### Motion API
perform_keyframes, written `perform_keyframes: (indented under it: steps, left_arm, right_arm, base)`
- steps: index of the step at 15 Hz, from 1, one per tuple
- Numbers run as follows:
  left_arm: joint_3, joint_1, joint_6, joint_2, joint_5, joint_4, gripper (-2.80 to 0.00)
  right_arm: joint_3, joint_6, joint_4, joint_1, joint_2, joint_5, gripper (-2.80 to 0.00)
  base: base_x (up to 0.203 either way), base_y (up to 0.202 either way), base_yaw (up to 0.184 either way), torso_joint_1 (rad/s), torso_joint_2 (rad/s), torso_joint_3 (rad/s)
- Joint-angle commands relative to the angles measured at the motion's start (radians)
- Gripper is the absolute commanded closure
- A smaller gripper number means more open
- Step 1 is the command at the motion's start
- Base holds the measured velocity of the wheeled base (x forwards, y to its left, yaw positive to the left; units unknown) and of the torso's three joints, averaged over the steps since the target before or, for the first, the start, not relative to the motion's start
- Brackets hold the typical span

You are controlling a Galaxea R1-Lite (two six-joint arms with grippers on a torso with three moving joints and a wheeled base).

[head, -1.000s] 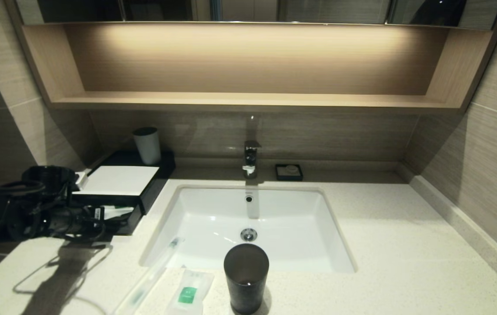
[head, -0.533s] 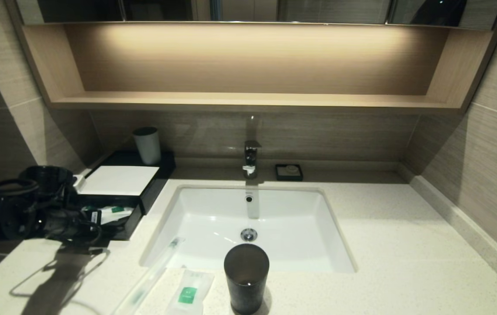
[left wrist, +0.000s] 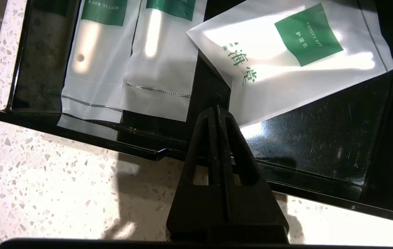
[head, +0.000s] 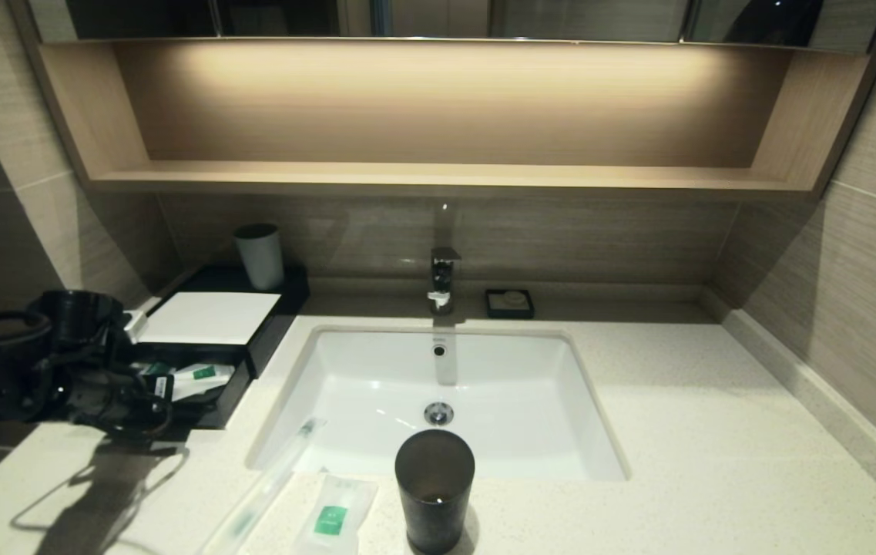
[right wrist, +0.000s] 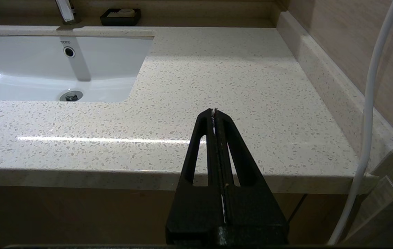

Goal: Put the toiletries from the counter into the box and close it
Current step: Open the drawer

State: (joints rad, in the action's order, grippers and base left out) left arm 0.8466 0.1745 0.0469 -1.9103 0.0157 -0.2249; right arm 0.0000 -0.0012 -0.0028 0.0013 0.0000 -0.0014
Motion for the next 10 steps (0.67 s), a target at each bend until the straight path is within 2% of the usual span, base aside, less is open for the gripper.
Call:
perform_keyframes:
  steps: [1,10]
  left_arm:
    - [-0.003,0.000,0.010,0.019,0.000,0.020,0.00]
    - [-0.020,0.000,0.014,0.069,0.000,0.117,0.00]
  right_arm:
    - [0.001,0.000,0.000,0.000,0.000,0.000,0.00]
    - [0.002,0.000,0.000,0.000,0.000,0.000,0.00]
  base:
    - [0.000,0.000,0.000,0.000,0.00,0.000]
    - [0.000,0.000,0.000,0.000,0.00,0.000]
